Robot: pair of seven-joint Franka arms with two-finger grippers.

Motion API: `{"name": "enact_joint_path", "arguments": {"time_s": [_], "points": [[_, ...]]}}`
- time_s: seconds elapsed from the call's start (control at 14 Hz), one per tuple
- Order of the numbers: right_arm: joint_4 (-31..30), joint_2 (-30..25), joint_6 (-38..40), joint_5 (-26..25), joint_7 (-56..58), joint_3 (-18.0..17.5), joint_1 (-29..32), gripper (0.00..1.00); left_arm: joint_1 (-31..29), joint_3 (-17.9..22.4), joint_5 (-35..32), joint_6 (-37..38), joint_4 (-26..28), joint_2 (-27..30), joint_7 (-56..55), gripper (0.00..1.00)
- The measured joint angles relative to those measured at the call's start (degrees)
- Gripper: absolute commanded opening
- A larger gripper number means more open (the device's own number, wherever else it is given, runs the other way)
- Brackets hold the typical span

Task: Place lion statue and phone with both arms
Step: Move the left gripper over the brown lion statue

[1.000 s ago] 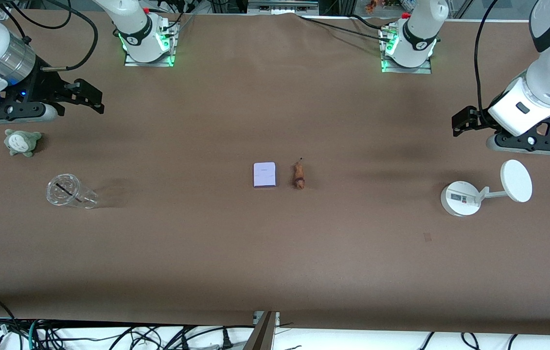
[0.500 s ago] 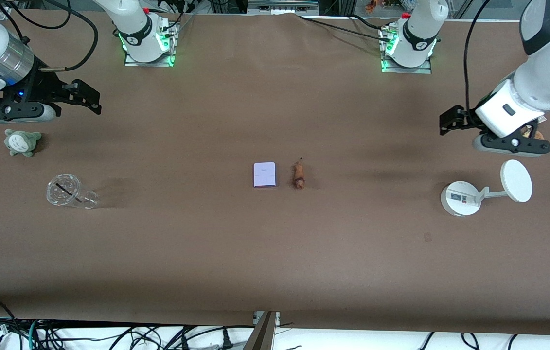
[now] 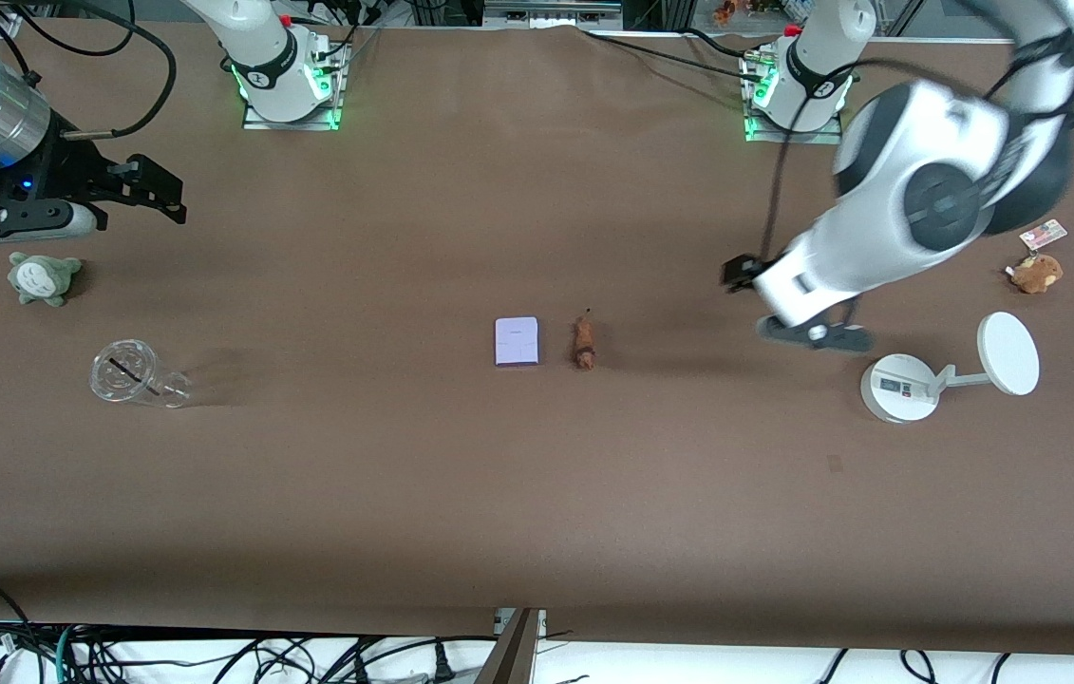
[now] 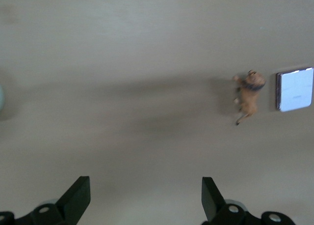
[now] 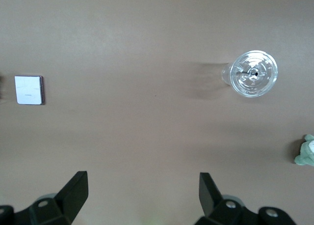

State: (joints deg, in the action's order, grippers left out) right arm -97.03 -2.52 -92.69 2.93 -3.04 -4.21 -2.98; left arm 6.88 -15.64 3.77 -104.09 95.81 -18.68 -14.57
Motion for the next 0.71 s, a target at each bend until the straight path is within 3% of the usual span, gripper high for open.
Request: {"name": "enact_joint_path", "arguments": {"time_s": [0.36,0.71], "points": [[0.6,0.0,0.0,-0.1,0.0,0.0,0.0,1.0,10.6,-0.3,0.0,-17.5,0.0,-11.3,-9.3,1.0],[0.7,0.0,0.1,-0.1,0.2,0.0,0.1,1.0,14.8,-0.2,-6.4,-28.4,-0.1,-17.9,-17.0,1.0]]}}
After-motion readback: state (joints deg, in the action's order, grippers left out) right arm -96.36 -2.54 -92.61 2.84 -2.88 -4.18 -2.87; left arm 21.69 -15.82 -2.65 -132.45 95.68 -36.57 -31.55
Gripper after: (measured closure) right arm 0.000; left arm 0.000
